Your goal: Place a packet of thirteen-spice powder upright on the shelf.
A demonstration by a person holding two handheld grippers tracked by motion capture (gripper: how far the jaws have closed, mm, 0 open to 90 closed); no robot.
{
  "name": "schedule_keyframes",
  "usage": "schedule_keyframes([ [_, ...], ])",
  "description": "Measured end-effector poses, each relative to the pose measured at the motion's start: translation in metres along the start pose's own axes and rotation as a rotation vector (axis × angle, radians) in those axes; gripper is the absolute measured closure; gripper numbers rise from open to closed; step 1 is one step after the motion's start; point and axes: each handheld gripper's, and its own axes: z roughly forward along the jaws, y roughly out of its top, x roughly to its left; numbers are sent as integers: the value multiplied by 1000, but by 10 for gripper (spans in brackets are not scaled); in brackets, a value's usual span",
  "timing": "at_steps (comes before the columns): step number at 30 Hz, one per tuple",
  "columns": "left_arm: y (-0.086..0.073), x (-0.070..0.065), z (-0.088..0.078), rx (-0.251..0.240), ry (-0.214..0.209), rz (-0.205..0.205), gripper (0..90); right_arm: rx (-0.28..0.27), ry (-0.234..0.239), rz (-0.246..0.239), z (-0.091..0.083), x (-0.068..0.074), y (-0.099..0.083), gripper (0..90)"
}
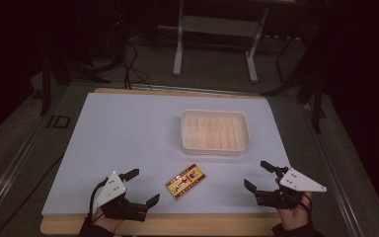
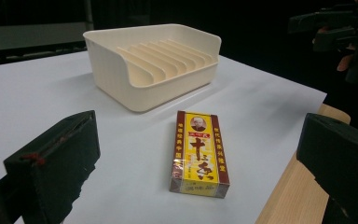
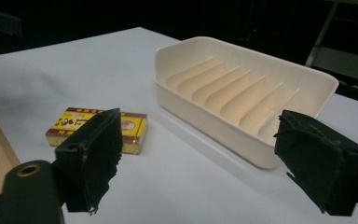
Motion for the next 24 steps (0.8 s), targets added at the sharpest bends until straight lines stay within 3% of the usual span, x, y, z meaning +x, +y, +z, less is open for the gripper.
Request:
schedule_keyframes([
  [13, 0, 0, 0, 14, -3, 13, 2, -6, 15, 14, -3, 2, 3, 136],
  [20, 0, -2, 3, 34, -65, -14, 2, 0, 36, 31, -5, 3, 5, 133],
  [23, 3, -6, 3, 72, -94, -21, 2, -5, 40, 21, -5, 4, 5, 133],
  [24, 5, -9, 4, 96, -88, -5, 3, -9, 37, 12, -5, 4, 5, 133],
])
